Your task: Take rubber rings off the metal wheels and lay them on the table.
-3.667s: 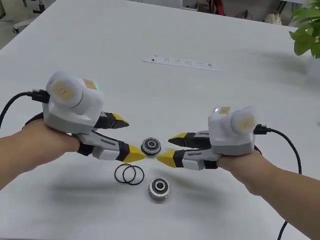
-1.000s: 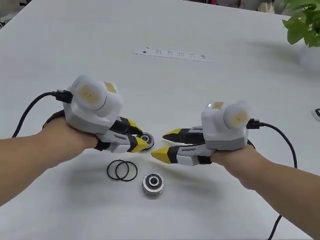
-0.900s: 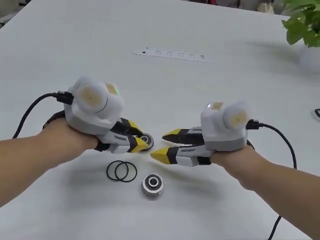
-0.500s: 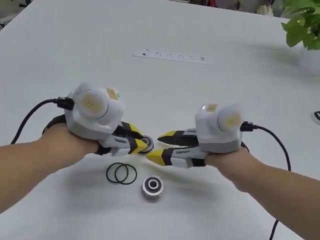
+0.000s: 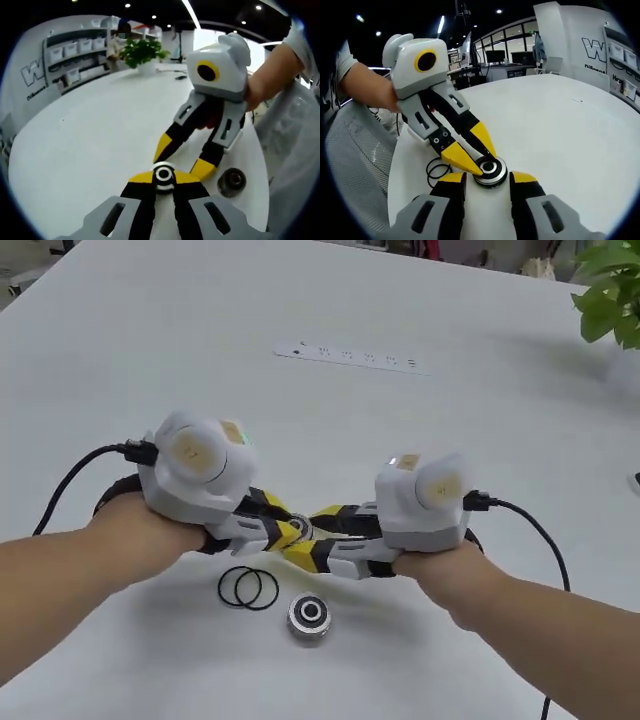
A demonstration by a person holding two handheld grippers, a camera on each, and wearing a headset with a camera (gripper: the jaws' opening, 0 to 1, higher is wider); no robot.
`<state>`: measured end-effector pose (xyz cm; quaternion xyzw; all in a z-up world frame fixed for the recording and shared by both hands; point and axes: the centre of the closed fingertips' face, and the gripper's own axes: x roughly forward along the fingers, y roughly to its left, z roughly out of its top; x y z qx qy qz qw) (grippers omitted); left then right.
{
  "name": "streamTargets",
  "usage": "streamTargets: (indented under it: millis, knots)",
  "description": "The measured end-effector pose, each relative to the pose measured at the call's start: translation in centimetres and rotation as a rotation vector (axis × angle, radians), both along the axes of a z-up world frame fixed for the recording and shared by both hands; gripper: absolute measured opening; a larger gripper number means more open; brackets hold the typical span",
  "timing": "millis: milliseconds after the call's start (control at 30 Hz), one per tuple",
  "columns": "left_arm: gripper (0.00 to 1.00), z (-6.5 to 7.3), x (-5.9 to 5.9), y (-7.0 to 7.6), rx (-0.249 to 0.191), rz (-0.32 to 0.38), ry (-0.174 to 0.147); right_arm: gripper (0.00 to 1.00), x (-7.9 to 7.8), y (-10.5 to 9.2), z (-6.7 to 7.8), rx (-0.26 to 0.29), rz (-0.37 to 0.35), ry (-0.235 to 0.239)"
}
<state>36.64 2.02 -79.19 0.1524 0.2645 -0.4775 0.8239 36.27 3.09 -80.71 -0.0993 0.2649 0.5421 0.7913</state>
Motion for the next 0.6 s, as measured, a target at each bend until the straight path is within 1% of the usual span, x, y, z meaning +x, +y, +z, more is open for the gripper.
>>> streamTargets:
  millis: [267, 500, 600]
  knots:
    - [0.13, -0.05, -0.14, -0.01, 0.001, 0.013, -0.004, 0.31, -0.08, 0.30, -0.18, -0.005, -0.002, -0.006]
    - [0.13, -0.06, -0.28, -0.04, 0.005, 0.015, -0.004, 0.25, 0.07, -0.10, -0.26, -0.013, -0.010, -0.011]
    - [0.13, -0.08, -0.29, -0.01, 0.003, 0.017, -0.004, 0.25, 0.13, -0.10, -0.30, -0.013, -0.014, -0.007]
